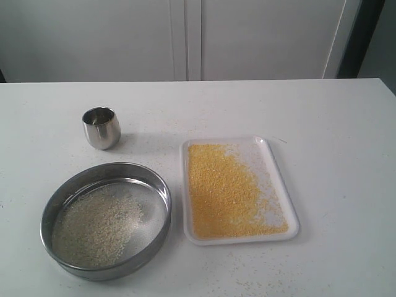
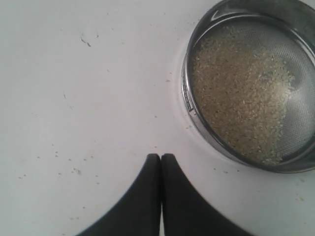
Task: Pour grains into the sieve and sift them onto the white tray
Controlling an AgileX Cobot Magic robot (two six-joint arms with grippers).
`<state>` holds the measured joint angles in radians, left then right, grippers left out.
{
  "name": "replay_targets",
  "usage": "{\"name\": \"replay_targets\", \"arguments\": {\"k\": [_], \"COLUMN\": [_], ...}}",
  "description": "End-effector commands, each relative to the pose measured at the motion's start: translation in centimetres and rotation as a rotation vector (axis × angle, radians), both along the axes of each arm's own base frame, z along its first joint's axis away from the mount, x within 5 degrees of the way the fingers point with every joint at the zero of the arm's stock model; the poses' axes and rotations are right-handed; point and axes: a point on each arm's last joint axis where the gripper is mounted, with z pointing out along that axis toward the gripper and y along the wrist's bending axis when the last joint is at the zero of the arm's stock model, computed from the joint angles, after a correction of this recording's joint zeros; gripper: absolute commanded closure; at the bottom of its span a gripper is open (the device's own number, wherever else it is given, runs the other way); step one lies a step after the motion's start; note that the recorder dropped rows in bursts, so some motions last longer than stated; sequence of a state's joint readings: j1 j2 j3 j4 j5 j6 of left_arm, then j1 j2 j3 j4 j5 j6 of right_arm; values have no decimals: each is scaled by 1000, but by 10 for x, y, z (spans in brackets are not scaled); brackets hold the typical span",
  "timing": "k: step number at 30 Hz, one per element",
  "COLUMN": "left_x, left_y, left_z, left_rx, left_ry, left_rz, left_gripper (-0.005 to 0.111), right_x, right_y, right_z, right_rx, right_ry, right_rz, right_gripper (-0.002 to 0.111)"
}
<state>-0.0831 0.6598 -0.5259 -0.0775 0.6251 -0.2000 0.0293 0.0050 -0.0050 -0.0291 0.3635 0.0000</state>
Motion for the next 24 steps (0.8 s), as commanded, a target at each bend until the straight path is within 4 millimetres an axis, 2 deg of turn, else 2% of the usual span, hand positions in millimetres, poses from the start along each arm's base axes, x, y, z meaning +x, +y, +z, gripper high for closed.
{"name": "replay_targets", "arguments": {"k": [1,7,9,24], "left_x": [-11,-23,-27,-48], "left_y": [5,10,12,17], "left_z": [6,13,10,-49], "left_rx": [46,106,127,168], "left_ry": [-79,-165,-188,-354], "left_rz": [2,4,6,12], "left_gripper": [107,107,107,107], "right_x": [0,0,0,0], "right_y": [-1,-1,-1,-1], "right_z": [0,0,0,0], "right_rx": [-4,-4,-4,-4], "right_ry": [-16,-16,-16,-16], "right_rz": [-10,-10,-10,-10], "right_gripper": [108,108,108,108]}}
